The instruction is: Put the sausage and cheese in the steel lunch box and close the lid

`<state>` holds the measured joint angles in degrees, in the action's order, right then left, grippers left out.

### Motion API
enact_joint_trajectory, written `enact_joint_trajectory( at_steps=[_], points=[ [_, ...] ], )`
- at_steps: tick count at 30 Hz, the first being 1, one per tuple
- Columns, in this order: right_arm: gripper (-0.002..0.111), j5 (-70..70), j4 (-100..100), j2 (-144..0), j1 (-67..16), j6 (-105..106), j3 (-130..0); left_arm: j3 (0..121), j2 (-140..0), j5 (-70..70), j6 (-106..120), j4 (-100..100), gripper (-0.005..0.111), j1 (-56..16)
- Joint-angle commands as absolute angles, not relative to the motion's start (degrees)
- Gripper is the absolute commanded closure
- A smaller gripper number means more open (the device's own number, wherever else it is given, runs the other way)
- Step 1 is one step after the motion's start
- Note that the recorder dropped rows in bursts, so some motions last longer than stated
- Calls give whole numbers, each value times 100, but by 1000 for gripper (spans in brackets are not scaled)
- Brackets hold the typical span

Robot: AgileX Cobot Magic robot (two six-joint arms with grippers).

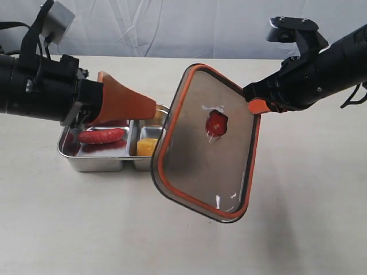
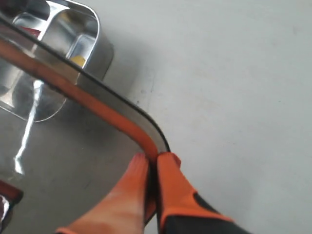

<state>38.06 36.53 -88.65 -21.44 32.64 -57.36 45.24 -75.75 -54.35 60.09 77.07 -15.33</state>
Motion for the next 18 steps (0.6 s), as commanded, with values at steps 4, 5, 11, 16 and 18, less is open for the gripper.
enact_joint_trajectory(
  at_steps=[4, 5, 11, 16, 18],
  points=[
    [109, 3772, 3929, -8810, -2351, 3515, -5732, 4506, -7666, -5515, 6043, 7779, 48, -1496],
    [109, 3772, 3929, -8810, -2407, 3515, -5732, 4506, -7715, -5586, 6043, 7809, 48, -1496],
    [109, 3638, 4029, -8810, -2546, 3529, -5732, 4506, -7950, -5675, 6043, 7865, 48, -1496],
    [109, 3638, 4066, -8810, -2581, 3554, -5732, 4506, -8006, -5685, 6068, 7965, 48, -1496],
    [109, 3673, 4336, -8810, -2575, 3754, -5732, 4506, -8016, -5685, 6068, 8005, 48, -1496]
  ],
)
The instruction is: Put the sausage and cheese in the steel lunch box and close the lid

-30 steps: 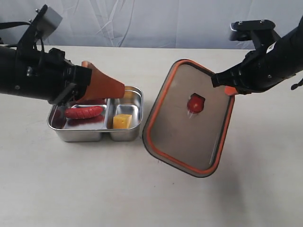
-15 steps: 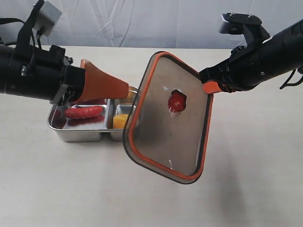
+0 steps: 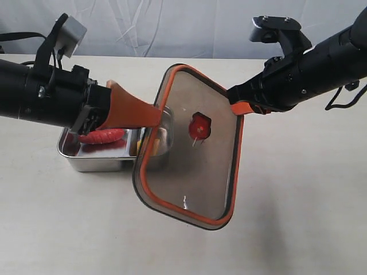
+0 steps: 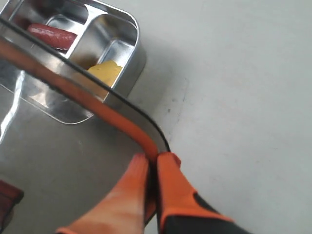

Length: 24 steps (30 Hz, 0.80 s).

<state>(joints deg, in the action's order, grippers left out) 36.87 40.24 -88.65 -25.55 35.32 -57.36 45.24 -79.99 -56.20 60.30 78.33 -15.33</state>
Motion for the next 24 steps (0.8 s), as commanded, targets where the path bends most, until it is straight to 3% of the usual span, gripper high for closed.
enact_joint_trajectory(
  at_steps=[1, 6, 9, 10, 17, 24],
  points=[
    [109, 3677, 4560, -8810, -2575, 3944, -5732, 4506, -8015, -5711, 6068, 7992, 48, -1496],
    [109, 3753, 4954, -8810, -2575, 4250, -5732, 4506, -8028, -5804, 6068, 7982, 52, -1496],
    [109, 3888, 5282, -8810, -2575, 4553, -5732, 4506, -8028, -5793, 6219, 7970, 97, -1496],
    [109, 3895, 5349, -8810, -2575, 4593, -5732, 4506, -8028, -5804, 6364, 7958, 106, -1496],
    [107, 4016, 5273, -8770, -2575, 4593, -5732, 4506, -8028, -5581, 6597, 7881, 106, -1496],
    [61, 4006, 4923, -8525, -2564, 4593, -5796, 4506, -8028, -5134, 6597, 7615, 106, -1496]
  ],
)
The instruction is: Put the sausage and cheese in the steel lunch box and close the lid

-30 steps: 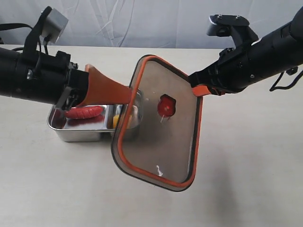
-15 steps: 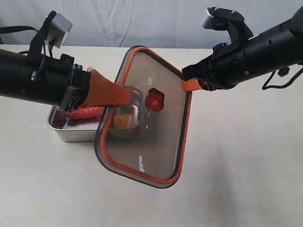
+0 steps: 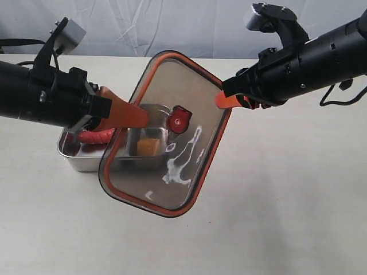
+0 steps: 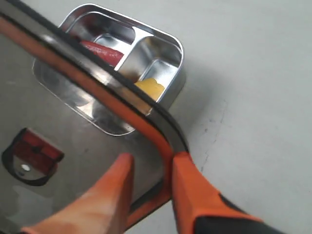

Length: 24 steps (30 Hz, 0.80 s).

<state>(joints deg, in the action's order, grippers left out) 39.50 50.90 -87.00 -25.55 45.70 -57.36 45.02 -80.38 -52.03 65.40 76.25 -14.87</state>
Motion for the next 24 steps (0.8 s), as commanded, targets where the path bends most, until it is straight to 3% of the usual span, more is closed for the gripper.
enact_joint_trajectory(
  at_steps=[1, 7, 13, 24],
  points=[
    [60, 3990, 4861, -8487, -2564, 4593, -5819, 4506, -8028, -5106, 6597, 7615, 106, -1496],
    [60, 3295, 4656, -8092, -2448, 4152, -5861, 4582, -8028, -5031, 6657, 7608, 106, -1496],
    [60, 3302, 4656, -7703, -1814, 3455, -5861, 4953, -7950, -4851, 6661, 7326, 106, -1496],
    [60, 3871, 4280, -7593, -1293, 2995, -5861, 5295, -7322, -2598, 6661, 5106, 107, -1496]
  ],
)
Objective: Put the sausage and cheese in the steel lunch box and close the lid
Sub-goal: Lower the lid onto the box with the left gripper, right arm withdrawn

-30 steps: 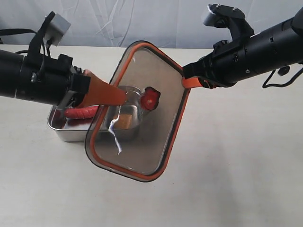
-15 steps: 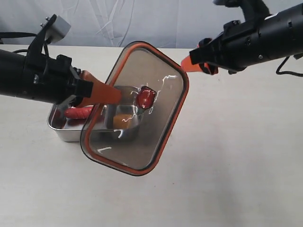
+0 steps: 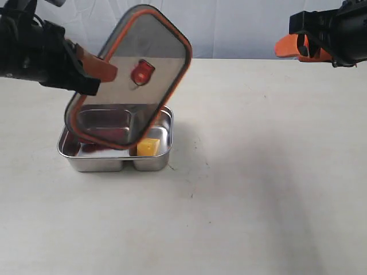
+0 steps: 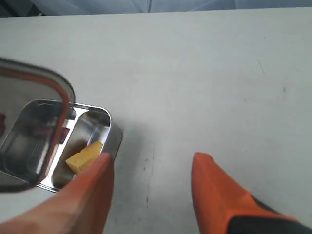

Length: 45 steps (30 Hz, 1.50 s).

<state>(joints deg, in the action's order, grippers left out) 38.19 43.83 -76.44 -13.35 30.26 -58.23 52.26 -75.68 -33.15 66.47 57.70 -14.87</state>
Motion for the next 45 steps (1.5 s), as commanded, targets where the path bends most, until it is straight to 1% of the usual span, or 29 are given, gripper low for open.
enact_joint_trajectory(
  at_steps=[1, 6, 9, 12, 15, 18, 25, 30, 33, 39, 45],
  points=[
    [60, 3844, 4280, -7593, -1293, 2995, -5861, 5295, -7290, -2480, 6661, 4881, 107, -1496],
    [60, 3784, 4280, -7593, -1293, 2995, -5861, 5295, -7227, -2329, 6810, 3320, 107, -1666],
    [60, 3771, 4280, -7593, -1293, 2995, -5861, 5295, -7227, -2194, 6812, 2144, 107, -2077],
    [60, 3771, 4260, -7593, -1293, 2995, -5861, 5295, -7227, -1921, 6812, 1467, 107, -2539],
    [60, 3794, 4248, -7593, -1293, 2995, -5861, 5295, -7227, -1672, 6800, 682, 107, -2875],
    [60, 3818, 4248, -7593, -1293, 2995, -5861, 5295, -7278, -1672, 6790, 52, 107, -3037],
    [60, 3842, 4235, -7593, -1293, 2995, -5861, 5263, -7471, -1836, 6258, -986, 107, -3041],
    [60, 3854, 4235, -7593, -1293, 2995, -5861, 4906, -7586, -1753, 5970, -1514, 107, -3041],
    [60, 3854, 4235, -7593, -1293, 2995, -5861, 4633, -7709, -1413, 5656, -1798, 107, -3041],
    [60, 3897, 4138, -7593, -1293, 2995, -5861, 4190, -8014, -303, 5538, -1810, 107, -3041],
    [60, 3897, 4138, -7593, -1293, 2995, -5861, 4149, -8229, -275, 5551, -1910, 107, -3041]
  ],
)
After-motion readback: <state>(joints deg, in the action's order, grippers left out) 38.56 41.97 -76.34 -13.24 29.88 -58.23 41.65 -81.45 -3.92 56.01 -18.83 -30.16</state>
